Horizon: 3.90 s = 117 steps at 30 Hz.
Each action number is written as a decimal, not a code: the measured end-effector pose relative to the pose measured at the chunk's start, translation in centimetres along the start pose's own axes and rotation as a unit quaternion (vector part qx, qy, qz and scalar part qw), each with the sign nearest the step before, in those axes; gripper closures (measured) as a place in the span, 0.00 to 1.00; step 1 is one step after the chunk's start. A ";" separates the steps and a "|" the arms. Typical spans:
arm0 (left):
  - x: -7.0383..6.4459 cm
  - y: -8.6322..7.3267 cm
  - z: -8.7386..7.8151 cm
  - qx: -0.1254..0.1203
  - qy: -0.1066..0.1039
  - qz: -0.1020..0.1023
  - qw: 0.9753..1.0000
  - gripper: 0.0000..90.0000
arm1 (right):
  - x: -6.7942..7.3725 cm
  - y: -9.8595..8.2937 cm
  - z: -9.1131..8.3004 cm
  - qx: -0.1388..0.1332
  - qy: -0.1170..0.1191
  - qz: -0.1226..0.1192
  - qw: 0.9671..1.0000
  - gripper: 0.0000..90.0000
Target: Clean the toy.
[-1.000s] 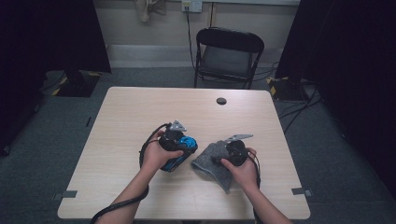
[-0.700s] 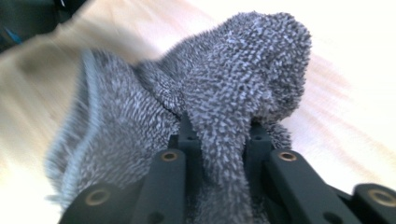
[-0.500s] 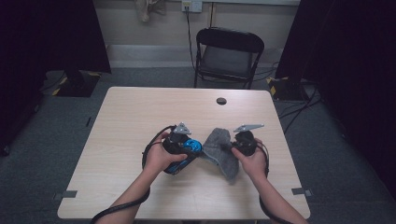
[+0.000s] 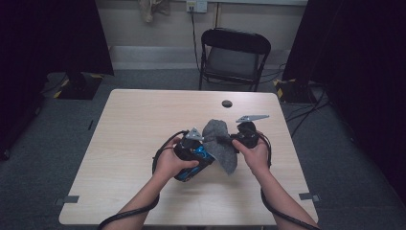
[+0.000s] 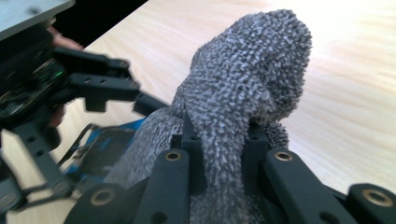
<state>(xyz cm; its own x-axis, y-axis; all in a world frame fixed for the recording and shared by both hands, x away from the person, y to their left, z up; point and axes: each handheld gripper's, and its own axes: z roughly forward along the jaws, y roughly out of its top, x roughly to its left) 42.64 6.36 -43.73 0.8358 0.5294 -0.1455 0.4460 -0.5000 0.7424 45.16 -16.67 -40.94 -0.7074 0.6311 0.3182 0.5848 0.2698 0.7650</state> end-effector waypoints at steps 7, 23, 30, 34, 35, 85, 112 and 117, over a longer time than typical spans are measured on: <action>1.3 -0.6 -0.5 -0.010 0.018 -0.023 1.000 0.29 | 0.1 -0.7 0.0 0.021 0.012 -0.014 1.000 0.86; 1.8 -0.2 -2.4 -0.023 0.018 -0.023 0.999 0.29 | -2.5 -2.8 -1.8 0.026 -0.029 0.003 0.999 0.86; 0.3 0.9 -0.6 -0.019 -0.010 -0.013 1.000 0.29 | -0.7 -1.4 0.0 0.035 -0.016 -0.028 0.999 0.86; 0.2 0.6 0.0 -0.010 -0.012 -0.013 1.000 0.29 | -0.2 -0.7 0.3 0.017 -0.006 -0.021 1.000 0.86; 0.3 0.5 0.0 -0.012 -0.011 -0.014 1.000 0.29 | -0.2 -0.6 0.3 0.013 -0.002 -0.016 1.000 0.86; 0.6 0.3 -0.6 0.002 0.001 -0.010 1.000 0.29 | 0.6 0.6 1.1 0.000 0.042 -0.022 0.999 0.86; 2.5 -0.4 -0.9 0.004 0.021 -0.034 0.999 0.29 | 1.3 -1.0 1.3 0.013 0.089 -0.022 0.996 0.86; 2.6 -0.5 -1.0 0.006 0.025 -0.030 0.999 0.29 | 0.9 -1.2 0.7 0.007 0.081 -0.016 0.997 0.86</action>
<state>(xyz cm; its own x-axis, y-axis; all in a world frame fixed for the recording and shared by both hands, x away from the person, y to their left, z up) 44.27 8.69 -43.78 0.7908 0.5917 -0.1567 0.4988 -0.4747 0.7251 44.10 -15.90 -41.99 -0.7807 0.4956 0.3807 0.5647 0.2986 0.7694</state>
